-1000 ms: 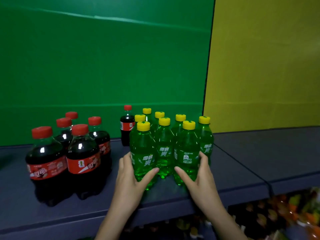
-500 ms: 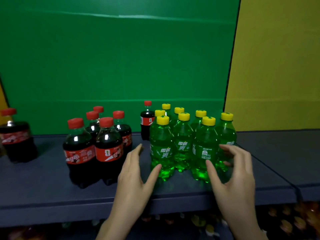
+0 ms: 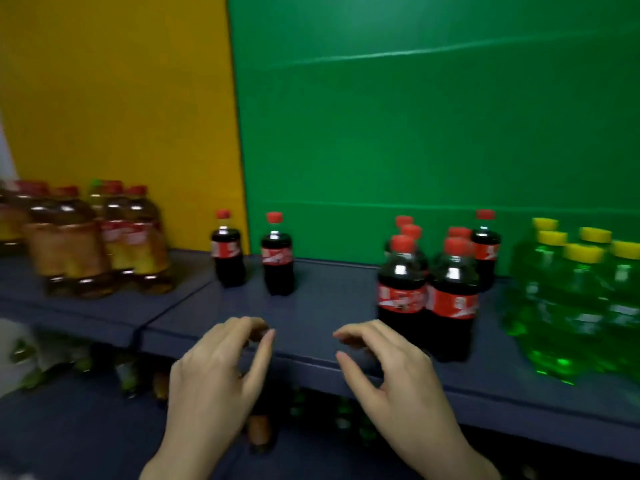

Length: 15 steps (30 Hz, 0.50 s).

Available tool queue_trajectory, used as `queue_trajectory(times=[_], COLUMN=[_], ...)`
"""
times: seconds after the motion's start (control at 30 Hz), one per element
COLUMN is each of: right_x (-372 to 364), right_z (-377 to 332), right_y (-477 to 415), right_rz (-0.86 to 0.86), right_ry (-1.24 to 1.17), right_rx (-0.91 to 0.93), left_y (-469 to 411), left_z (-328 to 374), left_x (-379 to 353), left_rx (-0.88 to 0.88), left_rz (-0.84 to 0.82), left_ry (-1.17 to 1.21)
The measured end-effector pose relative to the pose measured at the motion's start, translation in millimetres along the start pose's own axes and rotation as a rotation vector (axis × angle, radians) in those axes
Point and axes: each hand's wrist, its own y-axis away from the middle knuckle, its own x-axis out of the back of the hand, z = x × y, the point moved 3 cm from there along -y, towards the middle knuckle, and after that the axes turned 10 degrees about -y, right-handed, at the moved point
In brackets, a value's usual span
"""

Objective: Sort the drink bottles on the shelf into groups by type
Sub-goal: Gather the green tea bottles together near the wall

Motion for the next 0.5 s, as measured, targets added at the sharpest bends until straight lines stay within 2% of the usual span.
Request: queue_trajectory(times=[0.23, 0.5], right_x=[-164, -310], right_z=[-75, -155], right_y=[-45, -94], right_rz=[-0.170, -0.334], right_ry=[-0.146, -0.266], right_rx=[0.074, 0.131], left_y=[27, 65], left_z=[-177, -330], left_x=[72, 150], left_rx=[0.144, 0.379], left_rz=[-0.038, -0.089], left_ry=[-0.286, -0.564])
